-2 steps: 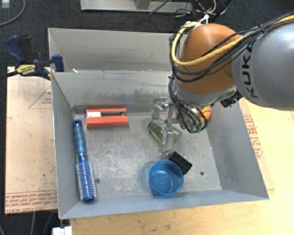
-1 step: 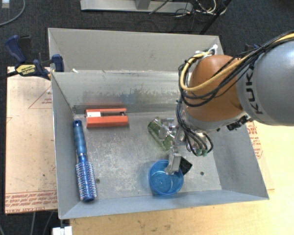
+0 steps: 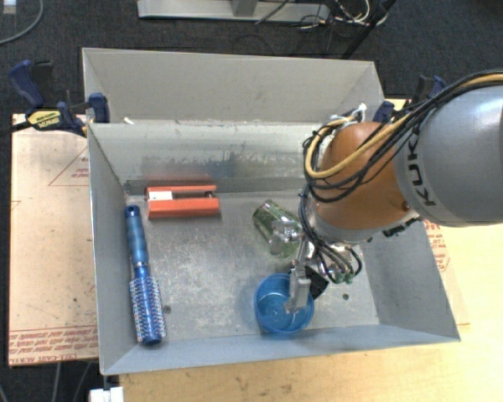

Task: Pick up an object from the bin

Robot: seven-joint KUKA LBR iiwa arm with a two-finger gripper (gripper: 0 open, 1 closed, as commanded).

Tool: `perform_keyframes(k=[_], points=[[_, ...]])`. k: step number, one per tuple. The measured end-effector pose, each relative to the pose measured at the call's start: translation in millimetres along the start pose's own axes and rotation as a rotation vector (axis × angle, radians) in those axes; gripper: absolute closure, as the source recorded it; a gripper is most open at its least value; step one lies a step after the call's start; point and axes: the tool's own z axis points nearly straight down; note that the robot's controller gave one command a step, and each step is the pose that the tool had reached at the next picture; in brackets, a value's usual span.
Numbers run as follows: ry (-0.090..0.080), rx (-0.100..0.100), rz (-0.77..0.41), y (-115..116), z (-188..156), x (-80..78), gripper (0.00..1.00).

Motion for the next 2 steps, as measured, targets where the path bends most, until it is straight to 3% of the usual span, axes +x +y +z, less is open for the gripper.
perform_keyframes(k=[1,2], points=[[-0.002,-0.003,-0.129,-16.5,56.1,-0.4,1.00],[-0.001,-0.003,-0.129,-16.5,56.1,-0.4,1.00]])
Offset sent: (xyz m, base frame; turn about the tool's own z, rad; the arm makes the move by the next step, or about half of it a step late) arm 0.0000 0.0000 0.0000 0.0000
